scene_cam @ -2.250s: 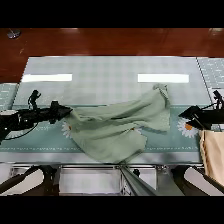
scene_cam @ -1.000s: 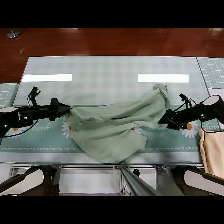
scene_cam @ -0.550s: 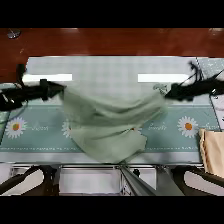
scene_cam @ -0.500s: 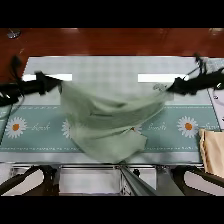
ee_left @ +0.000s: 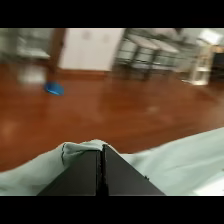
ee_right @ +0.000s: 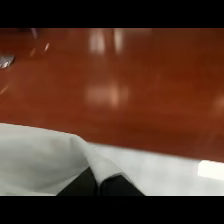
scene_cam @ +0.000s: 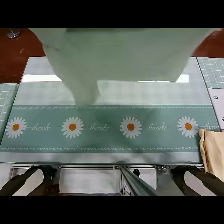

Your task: Fold the shirts.

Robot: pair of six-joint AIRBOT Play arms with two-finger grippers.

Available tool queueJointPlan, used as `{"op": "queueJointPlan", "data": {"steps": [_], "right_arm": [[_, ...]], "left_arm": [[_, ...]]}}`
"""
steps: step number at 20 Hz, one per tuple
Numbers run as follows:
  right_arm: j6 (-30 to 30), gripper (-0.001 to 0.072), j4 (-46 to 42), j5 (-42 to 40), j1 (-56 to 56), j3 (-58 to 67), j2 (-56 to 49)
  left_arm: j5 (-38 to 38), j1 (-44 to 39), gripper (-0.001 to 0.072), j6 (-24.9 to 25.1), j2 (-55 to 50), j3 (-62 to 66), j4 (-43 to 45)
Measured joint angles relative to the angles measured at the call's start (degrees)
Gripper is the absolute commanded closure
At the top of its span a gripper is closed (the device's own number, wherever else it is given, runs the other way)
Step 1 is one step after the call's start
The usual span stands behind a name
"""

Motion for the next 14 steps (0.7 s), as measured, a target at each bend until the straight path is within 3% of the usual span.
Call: {"op": "queueJointPlan", "data": {"steps": [7,14], "right_arm": [[0.9,0.0683,-7.4,0.5,0.0,2.9,14.9],[3.3,0.0682,-12.5,6.6,0.0,1.7,20.9]], "left_arm": [[-2.4,-2.5,0.0691,-6.0,13.5,7.8,25.7],[-6.4,-19.4,0.0691,-11.5,21.2,6.9,50.4]]}}
